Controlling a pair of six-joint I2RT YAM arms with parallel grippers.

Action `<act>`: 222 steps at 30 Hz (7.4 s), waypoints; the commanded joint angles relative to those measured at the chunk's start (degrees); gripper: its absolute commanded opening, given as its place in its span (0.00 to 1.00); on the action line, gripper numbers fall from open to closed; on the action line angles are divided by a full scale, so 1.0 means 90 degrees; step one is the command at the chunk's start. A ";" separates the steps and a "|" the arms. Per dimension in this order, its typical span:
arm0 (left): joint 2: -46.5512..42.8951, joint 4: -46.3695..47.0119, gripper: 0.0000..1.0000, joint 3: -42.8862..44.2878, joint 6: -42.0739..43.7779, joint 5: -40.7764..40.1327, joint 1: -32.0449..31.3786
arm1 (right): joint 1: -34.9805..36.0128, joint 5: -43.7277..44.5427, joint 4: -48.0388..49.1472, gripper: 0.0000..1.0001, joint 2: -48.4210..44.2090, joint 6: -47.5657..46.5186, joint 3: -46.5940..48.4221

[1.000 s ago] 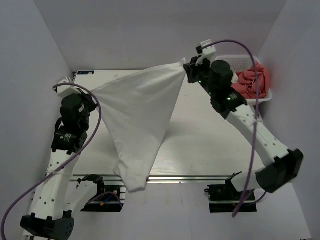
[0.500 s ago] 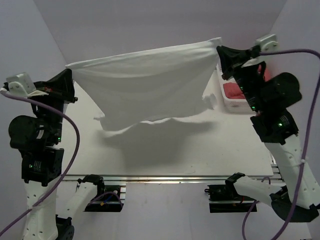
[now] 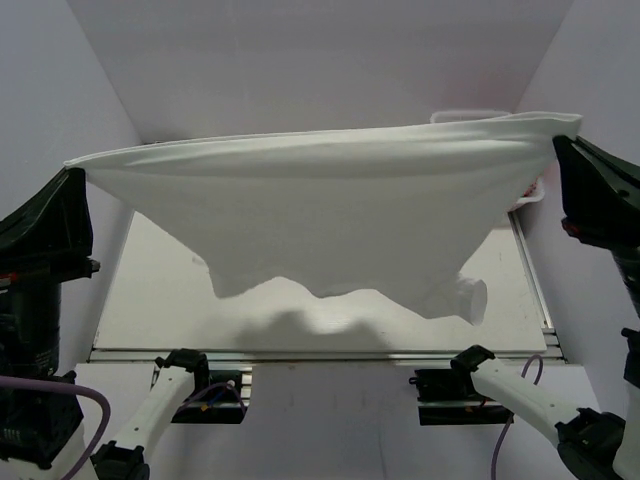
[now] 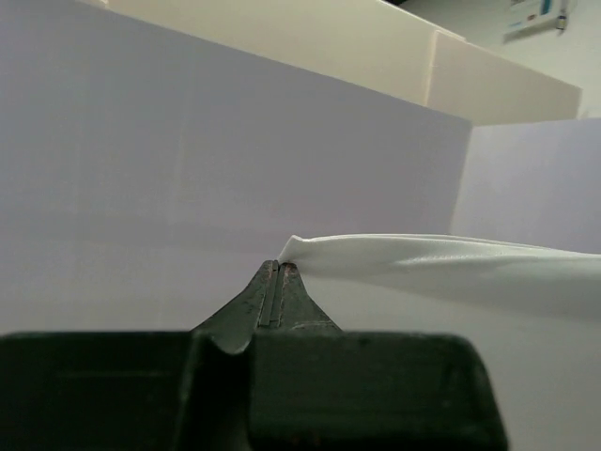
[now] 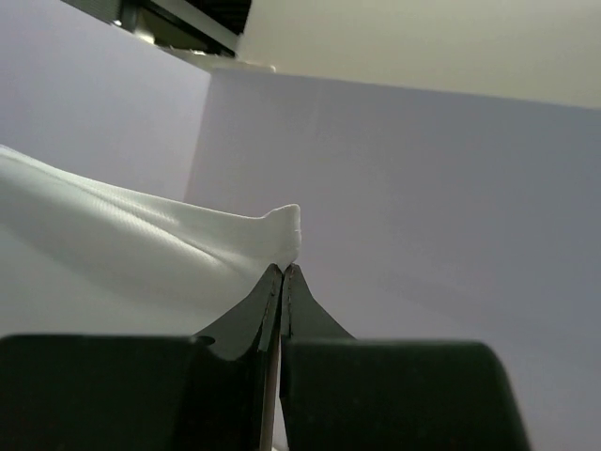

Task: Fold and stack the t-shirts
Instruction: Flatten out the tshirt, then grap the side of the flattened tshirt closest away from the robot with both arms

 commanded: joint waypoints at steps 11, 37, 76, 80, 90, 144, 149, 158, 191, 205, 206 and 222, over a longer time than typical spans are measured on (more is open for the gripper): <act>-0.0284 -0.0094 0.00 -0.0460 -0.0011 0.0386 0.0100 | -0.0027 0.0175 0.0355 0.00 -0.0743 0.0169 -0.1338; 0.5465 0.2445 0.00 -0.3363 -0.0353 -0.1157 0.0091 | -0.0524 0.4541 0.3842 0.00 0.5367 0.0051 -0.3620; 0.7414 0.0207 1.00 -0.1551 -0.0714 0.0346 0.0033 | -0.1413 0.1388 0.0775 0.90 0.6319 0.2190 -0.2179; 0.6280 0.0473 1.00 -0.3378 -0.1143 0.0688 -0.0298 | -0.1239 0.1230 0.0864 0.90 0.5781 0.2241 -0.3196; 0.4492 0.0804 1.00 -0.6495 -0.1806 0.0386 -0.0505 | -0.1150 0.1231 -0.0161 0.90 0.7914 0.2210 -0.1521; 1.0707 -0.0335 1.00 0.3877 -0.0294 -0.0258 0.0032 | 0.1185 0.2363 -0.1364 0.90 0.4365 0.3529 -0.4761; 0.8977 -0.1245 1.00 0.1780 -0.0342 -0.1058 0.0032 | 0.0484 0.2421 -0.1373 0.90 0.4666 0.3665 -0.4389; 0.6133 0.0326 1.00 -0.3584 -0.0781 -0.0591 0.0032 | -0.0602 0.2402 -0.1325 0.90 0.5526 0.3372 -0.3842; 1.1580 -0.1460 1.00 0.2582 -0.0324 -0.0953 0.0403 | -0.1921 0.0810 -0.1217 0.90 0.8760 0.2689 -0.0747; 0.6754 -0.1519 1.00 -0.1872 -0.1083 -0.0942 0.0188 | -0.1764 0.0810 0.0344 0.90 0.5577 0.3020 -0.3556; 0.6418 -0.1577 1.00 -0.2718 -0.1230 -0.0884 0.0130 | -0.1775 0.0926 0.0384 0.90 0.5411 0.3398 -0.3964; 0.2655 -0.1949 0.97 -0.7346 -0.2315 -0.0005 -0.0593 | -0.1775 0.1777 0.0834 0.90 0.2695 0.4700 -0.6595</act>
